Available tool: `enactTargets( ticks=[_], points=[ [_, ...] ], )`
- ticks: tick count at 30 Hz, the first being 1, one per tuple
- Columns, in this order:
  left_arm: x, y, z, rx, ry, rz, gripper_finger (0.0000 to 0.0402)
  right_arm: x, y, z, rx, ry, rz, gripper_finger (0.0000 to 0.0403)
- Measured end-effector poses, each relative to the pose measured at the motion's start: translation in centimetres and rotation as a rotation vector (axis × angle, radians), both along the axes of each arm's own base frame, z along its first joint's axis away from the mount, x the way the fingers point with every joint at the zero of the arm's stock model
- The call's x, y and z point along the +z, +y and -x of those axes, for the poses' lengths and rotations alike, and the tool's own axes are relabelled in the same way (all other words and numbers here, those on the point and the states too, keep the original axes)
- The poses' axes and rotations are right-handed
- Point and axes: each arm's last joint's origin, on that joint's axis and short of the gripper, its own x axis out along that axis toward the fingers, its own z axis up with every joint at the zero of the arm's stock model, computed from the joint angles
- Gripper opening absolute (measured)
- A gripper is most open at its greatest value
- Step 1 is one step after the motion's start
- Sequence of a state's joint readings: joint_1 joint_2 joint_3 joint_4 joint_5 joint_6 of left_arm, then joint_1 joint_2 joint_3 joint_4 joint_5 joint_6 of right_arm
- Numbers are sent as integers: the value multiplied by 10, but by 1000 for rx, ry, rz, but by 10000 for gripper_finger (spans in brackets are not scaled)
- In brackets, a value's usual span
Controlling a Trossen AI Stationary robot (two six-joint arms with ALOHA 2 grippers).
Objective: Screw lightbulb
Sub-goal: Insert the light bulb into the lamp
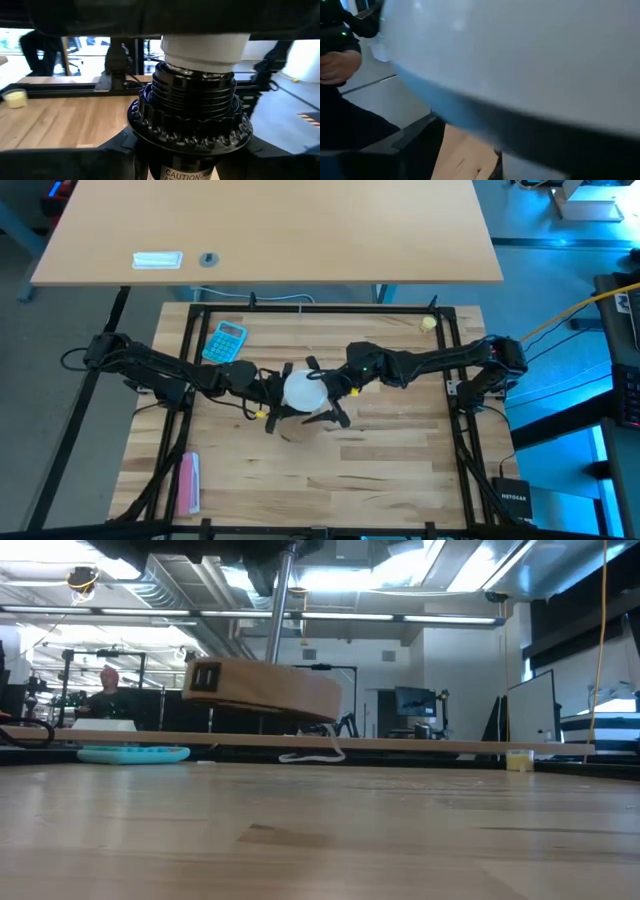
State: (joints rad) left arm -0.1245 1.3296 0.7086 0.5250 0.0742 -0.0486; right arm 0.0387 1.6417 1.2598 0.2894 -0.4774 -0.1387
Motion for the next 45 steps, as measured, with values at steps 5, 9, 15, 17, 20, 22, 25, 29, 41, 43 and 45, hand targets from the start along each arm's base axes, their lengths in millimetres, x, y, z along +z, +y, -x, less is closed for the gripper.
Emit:
enactTargets(
  ticks=[5, 9, 15, 17, 20, 22, 25, 29, 41, 43, 45],
  points=[
    [-1, 3, 0, -39, 10, 20, 149, -3, 0, -2, 14, 0, 12, 312],
    [-2, 4, 0, -37, 29, 23, 149, -3, 0, -2, 5, -3, 14, 246],
    [-3, 4, 0, -1, 39, 35, 149, -5, -3, -2, -84, 27, 43, 145],
    [-3, 3, 0, 33, 36, 31, 149, -3, -3, 1, -103, 34, 60, 145],
    [-2, -2, 0, 100, 19, 28, 149, 0, -4, 4, -131, 45, 68, 145],
    [0, -7, 1, 168, 10, 18, 149, 3, -5, 6, -181, 44, 67, 145],
    [3, -16, 0, 286, -2, -29, 149, 5, -6, 6, -274, 39, 56, 145],
    [6, -22, 3, 481, -10, -108, 149, 4, -9, 2, -483, 37, 12, 145],
    [2, -26, 5, 652, 9, -148, 149, -7, -3, -8, -650, 24, -16, 145],
    [2, -27, 6, 645, 12, -150, 149, -6, -3, -6, -629, 28, -12, 145],
    [3, -27, 6, 638, 15, -155, 149, -3, -3, -4, -599, 26, 1, 154]
  ],
)
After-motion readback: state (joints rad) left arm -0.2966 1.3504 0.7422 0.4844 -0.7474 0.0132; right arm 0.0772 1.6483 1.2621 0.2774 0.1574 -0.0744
